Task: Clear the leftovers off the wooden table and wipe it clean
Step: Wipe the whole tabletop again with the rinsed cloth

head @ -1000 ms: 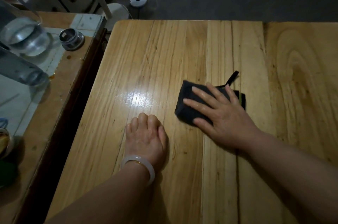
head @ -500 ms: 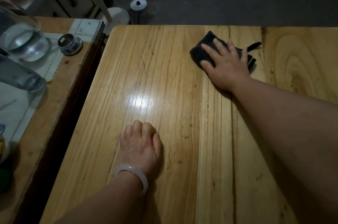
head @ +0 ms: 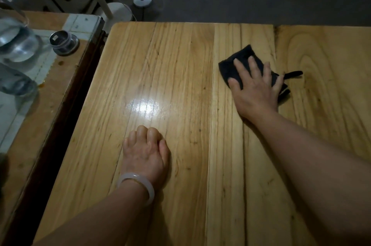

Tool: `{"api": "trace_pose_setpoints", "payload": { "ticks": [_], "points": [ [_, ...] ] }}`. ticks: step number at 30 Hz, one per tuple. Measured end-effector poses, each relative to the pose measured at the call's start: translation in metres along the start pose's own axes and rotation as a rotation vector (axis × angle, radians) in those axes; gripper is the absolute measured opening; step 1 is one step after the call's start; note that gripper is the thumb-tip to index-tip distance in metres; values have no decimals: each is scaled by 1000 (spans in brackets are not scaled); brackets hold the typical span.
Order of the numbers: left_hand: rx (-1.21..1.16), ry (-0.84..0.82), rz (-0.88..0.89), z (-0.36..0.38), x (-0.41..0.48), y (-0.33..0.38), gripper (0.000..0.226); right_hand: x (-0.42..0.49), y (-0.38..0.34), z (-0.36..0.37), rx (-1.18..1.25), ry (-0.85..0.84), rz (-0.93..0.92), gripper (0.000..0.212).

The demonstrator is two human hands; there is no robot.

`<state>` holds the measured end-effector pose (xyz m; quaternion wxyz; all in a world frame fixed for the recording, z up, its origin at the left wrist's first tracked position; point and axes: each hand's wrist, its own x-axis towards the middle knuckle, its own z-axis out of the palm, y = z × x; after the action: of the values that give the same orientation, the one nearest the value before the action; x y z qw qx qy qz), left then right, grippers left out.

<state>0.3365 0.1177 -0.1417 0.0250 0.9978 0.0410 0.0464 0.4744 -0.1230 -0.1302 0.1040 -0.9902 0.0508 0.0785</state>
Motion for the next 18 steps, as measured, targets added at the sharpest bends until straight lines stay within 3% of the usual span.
{"api": "trace_pose_setpoints", "payload": {
  "ticks": [8, 15, 18],
  "points": [
    [-26, -39, -12, -3, -1, 2, 26, -141, 18, 9, -50, -85, -283, 54],
    [-66, -72, -10, -4, -3, 2, 26, -223, 27, 22, -130, -204, -825, 52],
    [-86, -64, -11, -4, -4, 2, 25, -216, 36, 20, -102, -229, -905, 52]
  ]
}}
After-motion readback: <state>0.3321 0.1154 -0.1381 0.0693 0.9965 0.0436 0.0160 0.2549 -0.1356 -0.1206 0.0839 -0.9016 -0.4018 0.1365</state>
